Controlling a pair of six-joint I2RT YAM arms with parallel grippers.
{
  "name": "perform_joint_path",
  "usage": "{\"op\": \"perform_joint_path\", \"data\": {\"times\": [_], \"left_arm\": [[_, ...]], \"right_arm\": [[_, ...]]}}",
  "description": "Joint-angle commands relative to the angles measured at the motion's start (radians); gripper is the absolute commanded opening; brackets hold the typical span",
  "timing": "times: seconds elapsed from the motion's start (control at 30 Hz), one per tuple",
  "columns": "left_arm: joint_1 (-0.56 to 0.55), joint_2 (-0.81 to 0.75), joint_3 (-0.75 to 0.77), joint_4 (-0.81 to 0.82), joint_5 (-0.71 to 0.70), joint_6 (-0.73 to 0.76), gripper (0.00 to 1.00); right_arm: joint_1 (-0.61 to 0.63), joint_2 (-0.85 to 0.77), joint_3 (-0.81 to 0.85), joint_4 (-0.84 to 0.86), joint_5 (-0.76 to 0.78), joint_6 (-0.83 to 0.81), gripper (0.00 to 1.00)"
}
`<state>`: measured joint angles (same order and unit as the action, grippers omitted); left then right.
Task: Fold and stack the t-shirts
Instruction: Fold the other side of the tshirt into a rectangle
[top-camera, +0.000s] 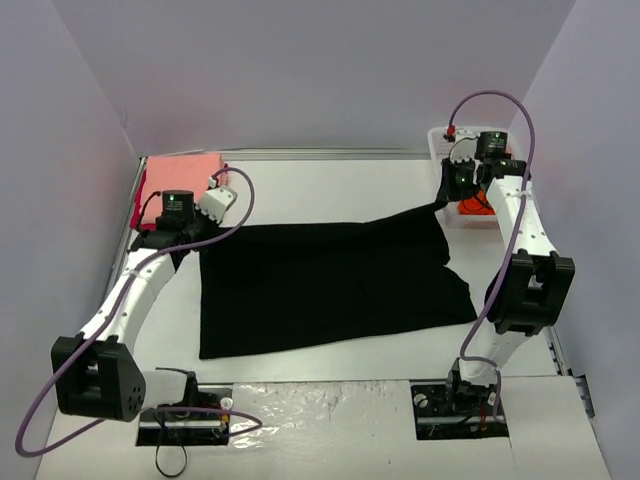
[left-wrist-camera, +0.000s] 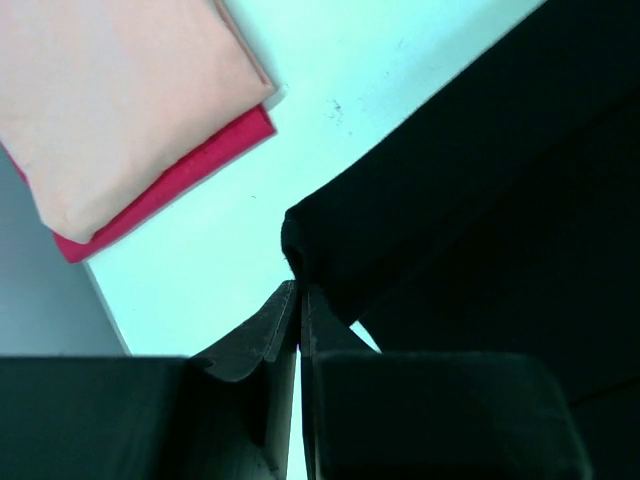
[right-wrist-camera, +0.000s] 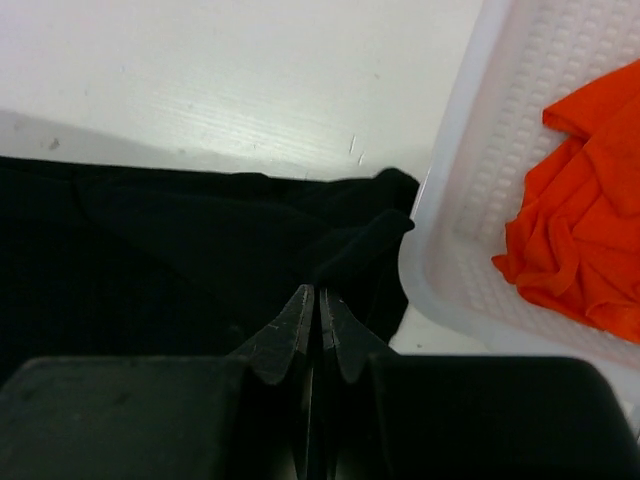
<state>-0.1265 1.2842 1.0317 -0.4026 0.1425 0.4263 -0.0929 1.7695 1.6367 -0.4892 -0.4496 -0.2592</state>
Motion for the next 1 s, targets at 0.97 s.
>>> {"op": "perform_joint_path", "data": {"times": [0.97], "left_arm": [[0.064,-0.264,-0.19,-0.099,0.232,0.173,0.02]], "right_arm": [[-0.008,-0.214,-0.273,-0.141,0.137,-0.117,0.0]]}}
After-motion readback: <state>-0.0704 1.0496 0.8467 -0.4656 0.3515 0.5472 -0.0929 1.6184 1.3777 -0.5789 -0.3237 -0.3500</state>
